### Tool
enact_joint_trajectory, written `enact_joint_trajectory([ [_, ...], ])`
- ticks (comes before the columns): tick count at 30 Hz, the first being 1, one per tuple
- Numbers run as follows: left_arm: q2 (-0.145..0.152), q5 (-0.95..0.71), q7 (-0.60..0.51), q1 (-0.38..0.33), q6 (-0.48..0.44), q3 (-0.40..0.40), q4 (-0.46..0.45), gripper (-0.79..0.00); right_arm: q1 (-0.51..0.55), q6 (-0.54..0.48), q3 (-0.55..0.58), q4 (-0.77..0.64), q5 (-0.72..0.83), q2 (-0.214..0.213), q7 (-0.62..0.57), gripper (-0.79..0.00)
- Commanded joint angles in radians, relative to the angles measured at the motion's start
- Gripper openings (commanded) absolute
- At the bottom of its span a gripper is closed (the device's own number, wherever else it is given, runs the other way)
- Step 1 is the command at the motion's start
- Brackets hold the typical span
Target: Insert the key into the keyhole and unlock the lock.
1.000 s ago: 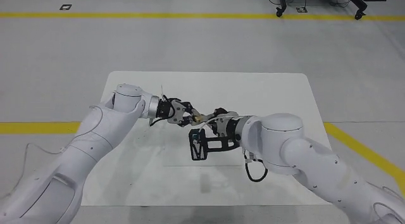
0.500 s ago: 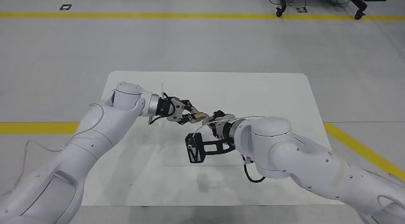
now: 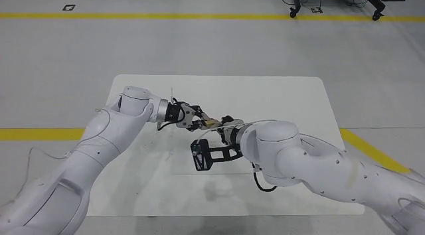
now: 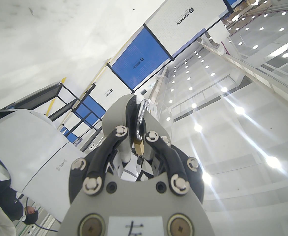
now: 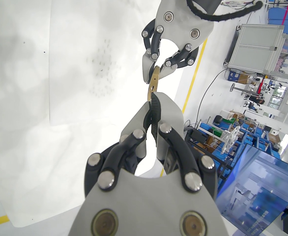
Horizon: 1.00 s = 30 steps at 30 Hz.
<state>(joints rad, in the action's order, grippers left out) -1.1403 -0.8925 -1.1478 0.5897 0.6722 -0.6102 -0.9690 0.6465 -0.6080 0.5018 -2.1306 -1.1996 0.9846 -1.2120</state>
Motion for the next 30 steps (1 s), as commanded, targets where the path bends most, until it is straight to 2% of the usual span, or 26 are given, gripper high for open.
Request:
enact_joint_trajectory([
  [1,-0.001,-0.001,0.000,0.000,0.000,0.001,0.001,-0.785,-0.013,0.002,-0.012,0.006,0.002,0.002,-0.002,-0.785],
  [20,-0.008,-0.029,-0.003,-0.013,-0.002,0.026,0.020,-0.785,-0.106,0.062,-0.127,0.049,-0.022,0.031,-0.062,-0.785],
  [30,-0.007,-0.038,-0.006,-0.018,-0.006,0.036,0.023,-0.785,-0.148,0.089,-0.173,0.082,0.013,0.056,-0.089,-0.785],
])
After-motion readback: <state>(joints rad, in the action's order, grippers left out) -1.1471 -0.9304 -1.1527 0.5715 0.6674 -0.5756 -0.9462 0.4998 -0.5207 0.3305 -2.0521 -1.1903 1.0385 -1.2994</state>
